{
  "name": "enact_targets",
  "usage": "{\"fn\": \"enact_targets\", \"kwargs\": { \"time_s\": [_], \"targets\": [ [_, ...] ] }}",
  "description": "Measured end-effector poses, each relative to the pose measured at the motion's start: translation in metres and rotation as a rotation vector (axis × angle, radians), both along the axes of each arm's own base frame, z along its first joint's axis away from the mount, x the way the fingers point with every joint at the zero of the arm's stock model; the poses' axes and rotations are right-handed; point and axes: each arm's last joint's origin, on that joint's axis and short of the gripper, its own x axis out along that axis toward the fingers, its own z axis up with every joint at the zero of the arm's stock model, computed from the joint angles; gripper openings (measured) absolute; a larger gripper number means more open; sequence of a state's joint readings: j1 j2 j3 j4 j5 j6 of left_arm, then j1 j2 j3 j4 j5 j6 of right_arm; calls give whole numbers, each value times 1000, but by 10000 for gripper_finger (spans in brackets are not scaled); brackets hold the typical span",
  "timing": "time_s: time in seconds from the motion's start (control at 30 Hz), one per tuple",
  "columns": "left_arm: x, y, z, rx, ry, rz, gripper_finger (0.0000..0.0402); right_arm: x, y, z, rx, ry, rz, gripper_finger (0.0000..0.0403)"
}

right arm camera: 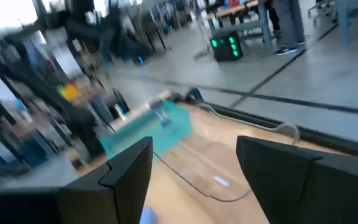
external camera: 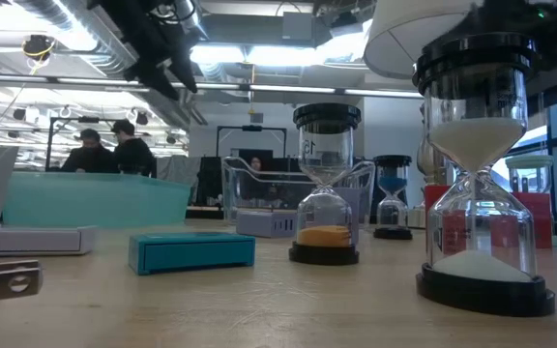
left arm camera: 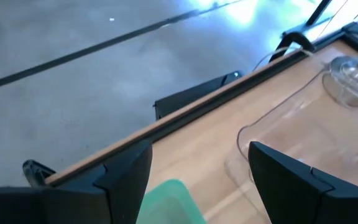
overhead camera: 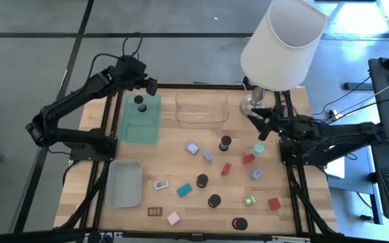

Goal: Pick & Place Office items
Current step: Put the blue hourglass into the green bin

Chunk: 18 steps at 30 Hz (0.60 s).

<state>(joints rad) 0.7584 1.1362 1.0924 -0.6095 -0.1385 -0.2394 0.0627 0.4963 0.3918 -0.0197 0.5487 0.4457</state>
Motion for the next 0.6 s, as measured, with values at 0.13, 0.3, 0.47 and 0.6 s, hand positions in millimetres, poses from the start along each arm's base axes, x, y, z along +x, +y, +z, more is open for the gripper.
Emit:
{"fn": "enact_targets", "kwargs": {
  "time_s": [0.13,0.3,0.47,0.6],
  "targets": [
    [1,0,1,3,-14,-9,265,25,2,15,-66,120,28,246],
    [1,0,1,1,-12,-10,265,53,3,19,-68,215,25,294],
    [1,0,1,-9,-21,-28,265,72,5,10,-65,328,108,347],
    [2,-1,1,-7,-14,-58,265,81,9,2,-27,374,245,366]
  ]
}}
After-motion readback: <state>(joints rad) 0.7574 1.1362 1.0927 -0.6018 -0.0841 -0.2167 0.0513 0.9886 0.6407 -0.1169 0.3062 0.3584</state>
